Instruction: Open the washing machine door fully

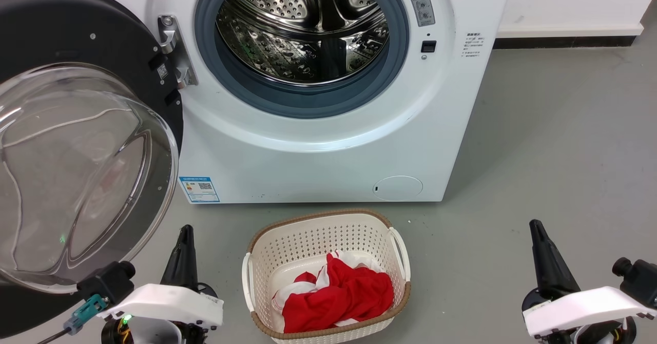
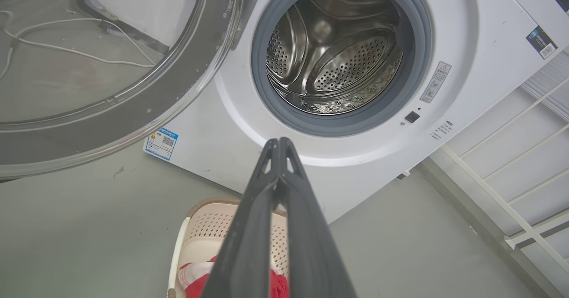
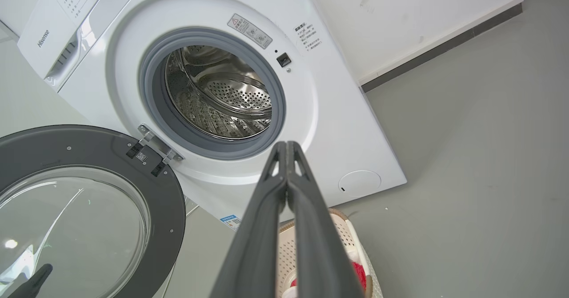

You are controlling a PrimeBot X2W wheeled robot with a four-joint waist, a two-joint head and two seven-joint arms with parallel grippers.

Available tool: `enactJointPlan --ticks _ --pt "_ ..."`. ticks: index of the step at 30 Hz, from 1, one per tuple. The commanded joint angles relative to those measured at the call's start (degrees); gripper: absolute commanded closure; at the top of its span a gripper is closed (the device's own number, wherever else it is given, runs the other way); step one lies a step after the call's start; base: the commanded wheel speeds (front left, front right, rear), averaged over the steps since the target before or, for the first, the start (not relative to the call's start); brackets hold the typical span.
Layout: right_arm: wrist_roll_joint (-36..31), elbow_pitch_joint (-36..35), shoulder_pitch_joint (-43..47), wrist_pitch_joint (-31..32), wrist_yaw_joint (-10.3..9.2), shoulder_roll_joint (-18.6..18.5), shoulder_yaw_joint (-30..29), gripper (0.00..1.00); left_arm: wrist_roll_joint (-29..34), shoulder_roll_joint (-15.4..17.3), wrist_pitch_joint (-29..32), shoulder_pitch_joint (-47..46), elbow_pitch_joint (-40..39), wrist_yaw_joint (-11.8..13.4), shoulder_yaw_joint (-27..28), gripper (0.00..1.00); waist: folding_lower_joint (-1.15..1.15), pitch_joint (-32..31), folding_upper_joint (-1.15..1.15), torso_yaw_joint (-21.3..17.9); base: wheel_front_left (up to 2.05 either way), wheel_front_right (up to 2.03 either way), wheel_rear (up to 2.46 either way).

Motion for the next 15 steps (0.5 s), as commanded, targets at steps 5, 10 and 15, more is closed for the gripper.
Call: enactJointPlan --ticks 5,10,15 --pt "6.24 0.28 -2.34 0.92 -0.01 -0.66 -0.35 1.0 -5.84 -0.1 1.36 -1.7 -0.15 -1.03 1.07 1.0 0.0 0.0 0.0 0.05 0.0 0.0 0.0" --pt "10.5 0.98 -2.72 1.54 -0.01 -0.76 -0.54 1.0 -9.86 -0.28 2.36 -1.93 0.23 -1.61 1.7 1.0 0.0 -0.01 0.0 0.08 0.0 0.0 0.0" --pt "14.48 1.61 -3.21 2.19 -0.01 -0.82 -0.75 1.0 -13.64 -0.47 3.32 -2.14 0.57 -2.12 2.25 1.0 0.0 -0.01 0.0 0.12 0.0 0.0 0.0"
